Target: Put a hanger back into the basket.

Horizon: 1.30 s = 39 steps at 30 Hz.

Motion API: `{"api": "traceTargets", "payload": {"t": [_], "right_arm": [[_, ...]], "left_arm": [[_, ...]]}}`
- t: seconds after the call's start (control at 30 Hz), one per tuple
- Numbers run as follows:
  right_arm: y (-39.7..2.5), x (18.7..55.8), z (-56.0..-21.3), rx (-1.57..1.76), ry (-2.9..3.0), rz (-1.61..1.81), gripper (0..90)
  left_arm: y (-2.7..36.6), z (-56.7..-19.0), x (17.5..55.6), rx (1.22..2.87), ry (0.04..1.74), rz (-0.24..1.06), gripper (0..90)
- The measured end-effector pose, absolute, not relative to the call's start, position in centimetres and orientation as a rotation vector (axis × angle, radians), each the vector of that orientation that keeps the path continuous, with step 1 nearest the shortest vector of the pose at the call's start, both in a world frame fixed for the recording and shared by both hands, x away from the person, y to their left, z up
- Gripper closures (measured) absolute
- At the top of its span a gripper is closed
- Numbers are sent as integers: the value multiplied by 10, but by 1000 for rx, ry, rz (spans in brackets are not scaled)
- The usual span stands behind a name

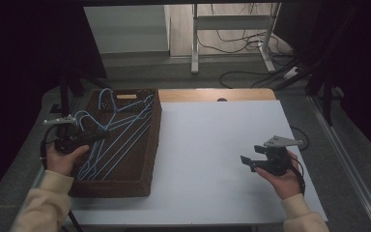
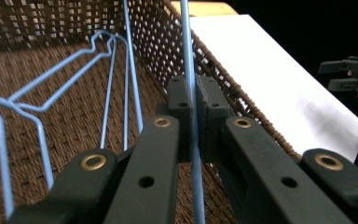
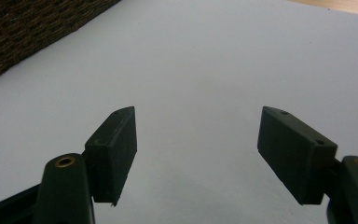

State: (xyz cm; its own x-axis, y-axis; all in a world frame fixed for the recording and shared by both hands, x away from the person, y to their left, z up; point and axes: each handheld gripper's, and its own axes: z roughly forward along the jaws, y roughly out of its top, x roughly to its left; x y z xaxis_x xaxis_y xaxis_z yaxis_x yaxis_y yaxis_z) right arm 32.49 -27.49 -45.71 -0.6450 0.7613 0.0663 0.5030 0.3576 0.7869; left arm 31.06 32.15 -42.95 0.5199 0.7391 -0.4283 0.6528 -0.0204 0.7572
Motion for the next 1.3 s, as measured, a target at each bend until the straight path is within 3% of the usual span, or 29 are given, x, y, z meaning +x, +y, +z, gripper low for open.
{"api": "traceTargets", "payload": {"t": [0.37,0.5,0.6,0.73,0.87,1.03,1.3], "right_arm": [[-275,325,-457,1120,2314,1166,289],[-275,325,-457,1120,2315,1164,289],[-275,325,-457,1118,2315,1163,289],[-275,325,-458,1121,2319,1158,290],[-273,325,-458,1114,2324,1155,290],[-273,325,-458,1114,2322,1152,290],[-274,325,-458,1110,2321,1154,289]], "left_arm": [[319,-448,318,1783,1206,43,862],[319,-450,322,1816,1326,69,851],[321,-455,325,1848,1438,140,799],[317,-454,324,1882,1497,238,447],[313,-443,318,1870,1455,295,307],[301,-422,305,1857,1341,345,266],[257,-411,286,1883,1147,300,254]]}}
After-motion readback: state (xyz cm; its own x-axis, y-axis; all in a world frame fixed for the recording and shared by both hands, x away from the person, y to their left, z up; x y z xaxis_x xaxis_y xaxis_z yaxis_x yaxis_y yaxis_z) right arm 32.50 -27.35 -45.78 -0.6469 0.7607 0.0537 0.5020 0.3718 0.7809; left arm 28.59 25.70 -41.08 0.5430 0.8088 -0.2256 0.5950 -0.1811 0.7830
